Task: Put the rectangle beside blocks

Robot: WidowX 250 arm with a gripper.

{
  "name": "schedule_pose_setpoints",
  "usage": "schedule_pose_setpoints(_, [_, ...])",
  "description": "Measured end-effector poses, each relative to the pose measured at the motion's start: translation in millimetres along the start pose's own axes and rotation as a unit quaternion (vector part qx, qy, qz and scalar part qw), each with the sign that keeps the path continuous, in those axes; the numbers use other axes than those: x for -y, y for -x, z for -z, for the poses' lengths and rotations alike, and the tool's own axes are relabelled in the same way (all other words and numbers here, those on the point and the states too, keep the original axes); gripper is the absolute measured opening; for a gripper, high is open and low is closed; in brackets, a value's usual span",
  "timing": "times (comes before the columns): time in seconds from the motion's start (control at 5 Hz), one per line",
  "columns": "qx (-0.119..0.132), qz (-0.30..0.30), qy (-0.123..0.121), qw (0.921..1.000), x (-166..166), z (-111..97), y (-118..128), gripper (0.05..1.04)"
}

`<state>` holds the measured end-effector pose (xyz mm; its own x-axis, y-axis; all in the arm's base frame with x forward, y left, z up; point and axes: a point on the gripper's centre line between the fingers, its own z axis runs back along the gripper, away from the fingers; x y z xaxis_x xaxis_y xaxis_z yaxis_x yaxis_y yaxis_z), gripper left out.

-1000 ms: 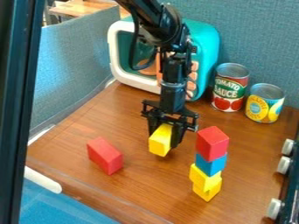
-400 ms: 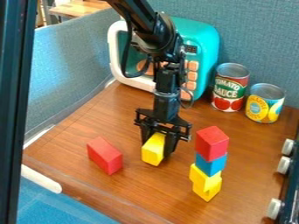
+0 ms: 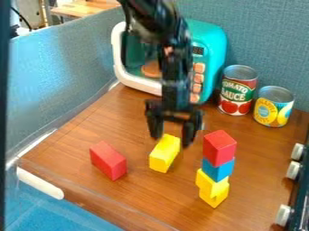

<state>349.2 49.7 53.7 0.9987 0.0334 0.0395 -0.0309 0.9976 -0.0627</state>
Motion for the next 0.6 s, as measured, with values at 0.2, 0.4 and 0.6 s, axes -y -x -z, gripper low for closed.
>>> schedule_pose_setpoints(0.2, [0.030, 0.007, 0.010, 0.9995, 1.8, -22.4, 2.1, 0.999])
schedule_pose_setpoints(0.4, [0.067, 0.001, -0.006, 0.9977, 1.3, -62.2, 13.3, 0.999])
schedule_pose_setpoints(0.6, [0.064, -0.005, -0.025, 0.9976, -4.1, -68.2, 17.5, 0.999])
